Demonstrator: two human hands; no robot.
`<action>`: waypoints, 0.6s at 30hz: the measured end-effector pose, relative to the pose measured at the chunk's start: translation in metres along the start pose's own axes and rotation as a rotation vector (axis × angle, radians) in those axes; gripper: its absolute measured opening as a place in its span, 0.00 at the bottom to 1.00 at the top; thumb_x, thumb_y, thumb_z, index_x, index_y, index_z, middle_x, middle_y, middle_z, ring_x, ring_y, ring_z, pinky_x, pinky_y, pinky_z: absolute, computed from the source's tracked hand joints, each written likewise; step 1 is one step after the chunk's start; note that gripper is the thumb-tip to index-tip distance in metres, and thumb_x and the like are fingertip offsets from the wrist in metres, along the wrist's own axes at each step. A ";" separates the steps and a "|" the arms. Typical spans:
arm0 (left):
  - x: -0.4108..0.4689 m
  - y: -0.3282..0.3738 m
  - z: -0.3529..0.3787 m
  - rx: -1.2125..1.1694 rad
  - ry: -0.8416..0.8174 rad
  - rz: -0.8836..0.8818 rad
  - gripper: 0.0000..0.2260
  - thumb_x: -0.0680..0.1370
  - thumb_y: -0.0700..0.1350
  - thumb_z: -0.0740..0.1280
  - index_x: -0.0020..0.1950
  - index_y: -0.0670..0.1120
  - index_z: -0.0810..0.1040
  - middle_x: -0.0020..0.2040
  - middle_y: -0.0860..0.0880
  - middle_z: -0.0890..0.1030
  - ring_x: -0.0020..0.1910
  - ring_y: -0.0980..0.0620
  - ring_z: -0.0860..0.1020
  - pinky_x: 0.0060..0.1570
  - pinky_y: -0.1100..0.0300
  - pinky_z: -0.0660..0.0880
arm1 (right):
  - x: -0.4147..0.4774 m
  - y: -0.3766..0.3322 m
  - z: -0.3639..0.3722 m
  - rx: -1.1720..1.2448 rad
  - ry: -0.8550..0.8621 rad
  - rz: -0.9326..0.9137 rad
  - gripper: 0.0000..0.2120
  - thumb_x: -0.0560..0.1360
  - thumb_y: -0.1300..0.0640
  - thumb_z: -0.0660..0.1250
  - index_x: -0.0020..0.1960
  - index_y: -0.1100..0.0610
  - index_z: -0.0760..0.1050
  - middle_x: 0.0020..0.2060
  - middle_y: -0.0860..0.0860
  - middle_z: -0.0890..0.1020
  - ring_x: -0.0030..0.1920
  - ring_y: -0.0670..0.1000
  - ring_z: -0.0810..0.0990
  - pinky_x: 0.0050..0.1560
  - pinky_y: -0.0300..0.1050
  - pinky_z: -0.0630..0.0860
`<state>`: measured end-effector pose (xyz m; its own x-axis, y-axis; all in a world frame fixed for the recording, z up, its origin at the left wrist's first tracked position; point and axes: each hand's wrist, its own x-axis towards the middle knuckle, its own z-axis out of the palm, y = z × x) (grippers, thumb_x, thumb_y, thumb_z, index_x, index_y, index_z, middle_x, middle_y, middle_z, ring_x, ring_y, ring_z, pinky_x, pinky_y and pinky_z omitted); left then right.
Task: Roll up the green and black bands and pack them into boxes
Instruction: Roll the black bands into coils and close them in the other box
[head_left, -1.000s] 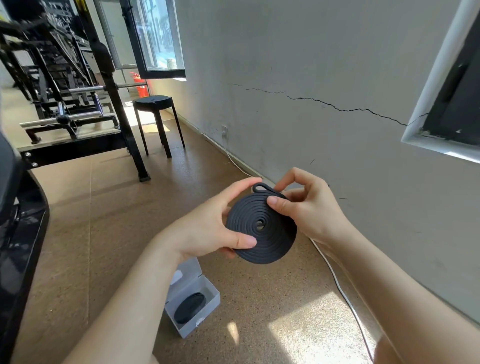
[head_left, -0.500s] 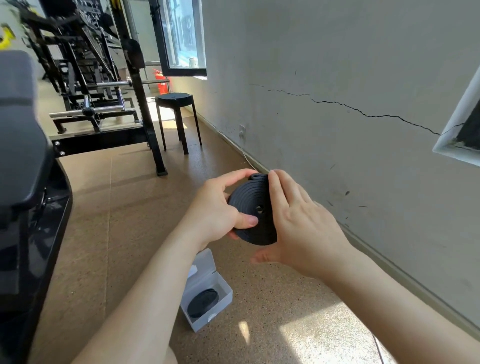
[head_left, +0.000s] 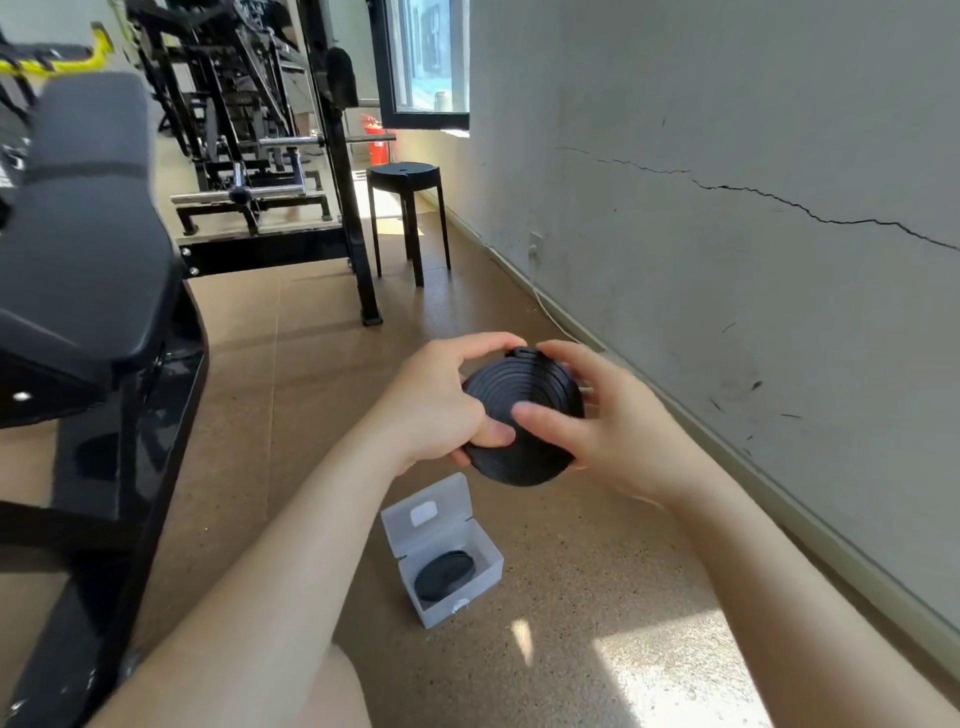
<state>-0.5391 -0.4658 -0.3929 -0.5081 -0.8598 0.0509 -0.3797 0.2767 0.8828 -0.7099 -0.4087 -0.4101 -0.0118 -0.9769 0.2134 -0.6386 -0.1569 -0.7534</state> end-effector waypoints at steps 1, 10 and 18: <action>-0.001 -0.002 -0.006 0.022 -0.009 0.006 0.33 0.67 0.32 0.74 0.61 0.64 0.74 0.55 0.50 0.79 0.49 0.42 0.81 0.31 0.54 0.81 | 0.003 0.000 0.000 0.109 0.031 0.013 0.22 0.75 0.48 0.69 0.68 0.45 0.70 0.56 0.44 0.75 0.58 0.50 0.78 0.45 0.51 0.83; -0.010 -0.080 -0.042 0.083 -0.136 -0.208 0.33 0.67 0.29 0.73 0.59 0.64 0.76 0.46 0.44 0.84 0.40 0.45 0.83 0.28 0.55 0.78 | 0.016 0.024 0.085 0.187 -0.066 0.097 0.20 0.67 0.53 0.78 0.57 0.47 0.78 0.48 0.46 0.82 0.48 0.46 0.82 0.43 0.48 0.83; 0.003 -0.226 0.014 -0.129 -0.206 -0.500 0.34 0.69 0.28 0.71 0.65 0.60 0.72 0.48 0.43 0.82 0.37 0.48 0.80 0.27 0.58 0.75 | 0.023 0.110 0.185 -0.247 -0.278 0.236 0.27 0.67 0.44 0.75 0.64 0.45 0.72 0.52 0.48 0.74 0.54 0.50 0.76 0.51 0.48 0.76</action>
<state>-0.4654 -0.5249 -0.5990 -0.4358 -0.7677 -0.4698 -0.5218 -0.2098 0.8268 -0.6382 -0.4755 -0.6030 0.0068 -0.9890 -0.1478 -0.8084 0.0815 -0.5829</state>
